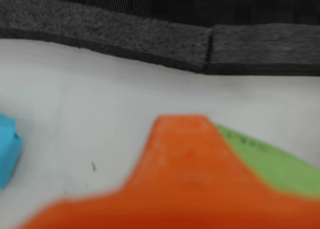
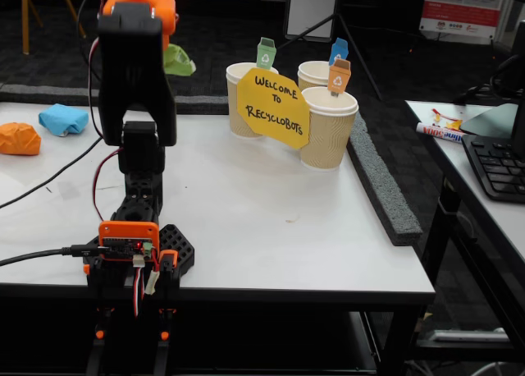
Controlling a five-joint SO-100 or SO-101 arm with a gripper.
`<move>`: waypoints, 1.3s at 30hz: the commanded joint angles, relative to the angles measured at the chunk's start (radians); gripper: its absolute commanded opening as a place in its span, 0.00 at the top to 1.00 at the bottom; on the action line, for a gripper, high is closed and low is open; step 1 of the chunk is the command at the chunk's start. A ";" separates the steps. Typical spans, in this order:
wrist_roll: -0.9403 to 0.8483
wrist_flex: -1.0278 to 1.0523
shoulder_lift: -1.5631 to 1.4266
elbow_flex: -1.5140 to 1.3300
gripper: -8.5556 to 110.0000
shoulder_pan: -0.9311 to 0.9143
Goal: Sort rubbish by color.
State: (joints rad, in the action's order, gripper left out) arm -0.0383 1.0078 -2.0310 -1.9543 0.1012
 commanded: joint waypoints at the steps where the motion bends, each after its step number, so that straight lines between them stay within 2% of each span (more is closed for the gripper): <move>1: -0.021 0.021 -0.374 -0.038 0.93 -0.044; 15: -0.021 0.216 -0.808 -0.130 0.93 -0.153; 39: -0.021 0.348 -0.874 -0.043 0.93 -0.459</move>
State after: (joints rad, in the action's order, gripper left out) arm -0.0383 1.3576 -2.8747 -2.1200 -0.3083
